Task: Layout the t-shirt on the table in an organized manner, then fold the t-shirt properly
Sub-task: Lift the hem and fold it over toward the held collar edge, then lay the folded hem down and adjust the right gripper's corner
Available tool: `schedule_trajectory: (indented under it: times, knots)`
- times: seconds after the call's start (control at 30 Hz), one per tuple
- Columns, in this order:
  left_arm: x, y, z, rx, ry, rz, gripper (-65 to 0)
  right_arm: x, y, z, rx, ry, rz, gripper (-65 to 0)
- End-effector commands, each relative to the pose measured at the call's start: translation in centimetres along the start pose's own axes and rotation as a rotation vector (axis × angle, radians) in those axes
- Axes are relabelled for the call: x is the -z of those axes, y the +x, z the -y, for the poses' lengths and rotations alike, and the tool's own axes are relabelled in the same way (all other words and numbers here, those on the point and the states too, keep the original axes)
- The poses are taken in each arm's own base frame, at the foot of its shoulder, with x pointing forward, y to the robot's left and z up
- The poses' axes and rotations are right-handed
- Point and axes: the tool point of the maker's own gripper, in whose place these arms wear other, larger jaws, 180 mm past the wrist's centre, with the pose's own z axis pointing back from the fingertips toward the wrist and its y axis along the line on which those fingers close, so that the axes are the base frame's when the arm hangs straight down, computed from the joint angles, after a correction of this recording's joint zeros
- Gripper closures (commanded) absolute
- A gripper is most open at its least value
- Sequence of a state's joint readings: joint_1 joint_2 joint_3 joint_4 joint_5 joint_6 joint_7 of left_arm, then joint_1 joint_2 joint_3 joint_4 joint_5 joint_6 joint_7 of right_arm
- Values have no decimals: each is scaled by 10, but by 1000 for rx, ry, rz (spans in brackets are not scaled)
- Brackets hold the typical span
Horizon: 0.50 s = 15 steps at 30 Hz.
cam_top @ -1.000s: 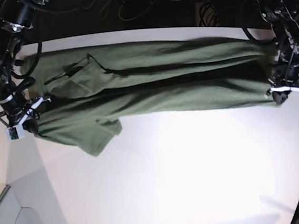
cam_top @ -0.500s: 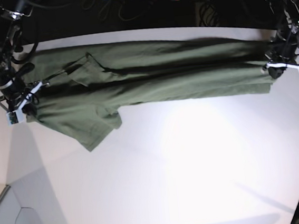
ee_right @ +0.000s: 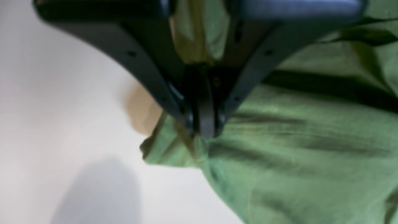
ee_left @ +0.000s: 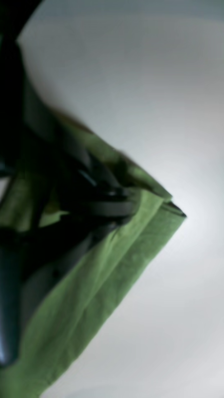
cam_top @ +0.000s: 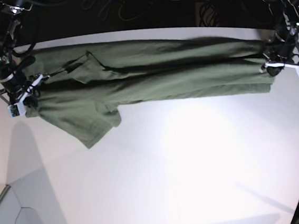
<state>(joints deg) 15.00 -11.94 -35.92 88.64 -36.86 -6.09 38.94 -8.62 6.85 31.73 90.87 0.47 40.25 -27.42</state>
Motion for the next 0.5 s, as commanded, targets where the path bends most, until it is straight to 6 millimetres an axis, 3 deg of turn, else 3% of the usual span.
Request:
schedule_trajectory:
  times: [0.0, 0.1, 0.37, 0.47]
  knots:
    - [0, 14, -2, 6, 0, 37, -1, -3, 14, 7, -9, -15, 46, 0]
    - [8, 9, -6, -18, 8, 19, -1, -2, 8, 6, -7, -11, 32, 0]
    - [19, -5, -16, -58, 30, -20, -1, 10, -35, 7, 53, 19, -76, 0]
    - [20, 1, -17, -51, 32, -13, -1, 12, -44, 10, 60, 23, -101, 0]
